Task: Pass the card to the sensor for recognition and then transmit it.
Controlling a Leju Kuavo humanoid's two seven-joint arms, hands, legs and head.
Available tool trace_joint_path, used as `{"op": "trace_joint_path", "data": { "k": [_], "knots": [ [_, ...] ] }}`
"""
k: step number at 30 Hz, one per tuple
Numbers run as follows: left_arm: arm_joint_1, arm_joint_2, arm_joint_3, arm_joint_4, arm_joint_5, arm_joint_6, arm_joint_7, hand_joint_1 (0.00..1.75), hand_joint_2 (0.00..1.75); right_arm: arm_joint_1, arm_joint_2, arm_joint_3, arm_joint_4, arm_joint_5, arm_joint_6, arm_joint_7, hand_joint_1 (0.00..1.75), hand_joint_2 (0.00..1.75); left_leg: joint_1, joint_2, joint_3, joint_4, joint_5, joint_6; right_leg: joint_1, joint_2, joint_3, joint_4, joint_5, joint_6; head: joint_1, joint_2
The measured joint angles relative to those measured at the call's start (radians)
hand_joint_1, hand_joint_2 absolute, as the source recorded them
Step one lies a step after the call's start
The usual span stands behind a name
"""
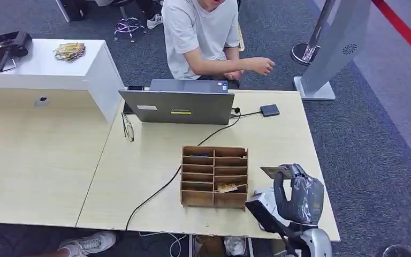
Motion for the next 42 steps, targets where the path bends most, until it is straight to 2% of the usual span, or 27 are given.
{"op": "trace_joint_path", "data": {
  "k": [15,26,35,42],
  "knots": [
    [-0.008,0.0,-0.023,0.0,-0.044,-0.029,0.002,0.0,0.0,-0.25,0.031,0.152,0.052,0.026,0.075,0.01,1.75,1.75,0.0,0.0,0.0,0.0,0.001,-0.001,0.0,0.001,0.0,0.001,0.0,0.0,0.0,0.0],
    [-0.026,0.0,-0.054,0.0,-0.072,-0.055,0.022,0.0,0.0,-0.412,0.084,0.232,0.152,0.053,0.139,0.069,1.75,1.75,0.0,0.0,0.0,0.0,0.002,-0.002,0.0,0.0,0.0,0.001,0.0,-0.001,0.0,0.0],
    [-0.041,-0.002,-0.088,-0.001,-0.077,-0.072,0.053,0.0,0.0,-0.521,0.131,0.283,0.254,0.098,0.135,0.118,1.75,1.75,0.0,0.0,0.0,0.0,0.002,-0.002,0.001,0.001,0.0,0.002,0.001,-0.001,0.0,0.0],
    [-0.045,-0.003,-0.114,-0.002,-0.08,-0.073,0.058,0.0,0.0,-0.566,0.159,0.298,0.289,0.107,0.138,0.14,1.75,1.75,0.0,0.0,0.0,0.0,0.002,-0.002,0.001,0.001,0.0,0.002,0.001,-0.001,0.0,0.0]
  ]
}}
